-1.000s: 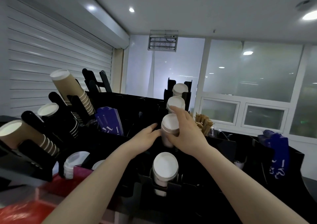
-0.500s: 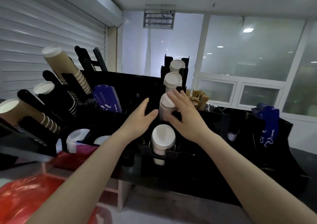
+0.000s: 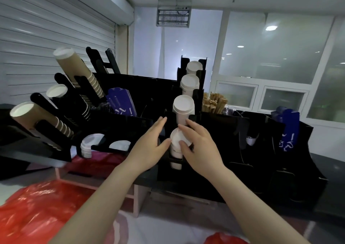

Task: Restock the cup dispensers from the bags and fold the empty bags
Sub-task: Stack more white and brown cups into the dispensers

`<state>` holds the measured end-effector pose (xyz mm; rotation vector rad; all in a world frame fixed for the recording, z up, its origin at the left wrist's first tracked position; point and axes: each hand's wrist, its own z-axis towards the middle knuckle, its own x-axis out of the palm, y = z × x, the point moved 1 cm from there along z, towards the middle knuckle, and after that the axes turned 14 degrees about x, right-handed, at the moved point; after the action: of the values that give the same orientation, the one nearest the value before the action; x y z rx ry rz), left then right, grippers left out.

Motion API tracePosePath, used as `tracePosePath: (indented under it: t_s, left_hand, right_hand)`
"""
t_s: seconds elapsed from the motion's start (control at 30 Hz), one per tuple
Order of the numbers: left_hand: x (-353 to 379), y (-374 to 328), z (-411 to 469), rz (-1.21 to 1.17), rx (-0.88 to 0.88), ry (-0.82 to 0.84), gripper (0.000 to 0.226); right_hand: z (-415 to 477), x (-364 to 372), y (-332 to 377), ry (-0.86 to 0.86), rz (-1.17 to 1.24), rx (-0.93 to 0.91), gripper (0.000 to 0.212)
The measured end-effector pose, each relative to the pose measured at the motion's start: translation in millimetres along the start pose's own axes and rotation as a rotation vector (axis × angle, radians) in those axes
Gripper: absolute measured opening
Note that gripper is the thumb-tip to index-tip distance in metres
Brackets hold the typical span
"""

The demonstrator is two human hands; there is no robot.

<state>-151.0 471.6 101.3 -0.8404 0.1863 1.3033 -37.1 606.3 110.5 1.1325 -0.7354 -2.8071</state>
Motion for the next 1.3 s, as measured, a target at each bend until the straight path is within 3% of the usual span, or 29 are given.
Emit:
tracePosePath:
  t_s: [0.27, 0.43, 0.53, 0.9, 1.1, 1.3]
  left_hand:
    - [-25, -5, -37, 0.106, -0.041, 0.024, 0.067]
    - [-68, 4, -78, 0.185, -0.038, -0.015, 0.066]
    - [-106, 13, -103, 0.239, -0.034, -0.012, 0.067]
    - [-300, 90, -195, 0.444, -0.011, 0.030, 0.069]
    - [-351, 132, -187, 0.456, 0.053, 0.071, 0.069]
    - [-378, 173, -140, 0.452, 0.109, -0.040, 0.071]
  right_hand:
    - [-8, 1, 22, 0.012, 0.032, -0.038, 0.048]
    - [-17, 19, 59, -0.158, -0.111, -0.039, 0.043]
    - [-27, 34, 96, -0.216, -0.106, -0.057, 0.043]
    - [-42, 157, 282, -0.121, -0.037, -0.146, 0.045]
    - [-8, 191, 324, -0.077, -0.092, -0.137, 0.047]
    - [55, 199, 333, -0.108, -0.019, -0.148, 0.048]
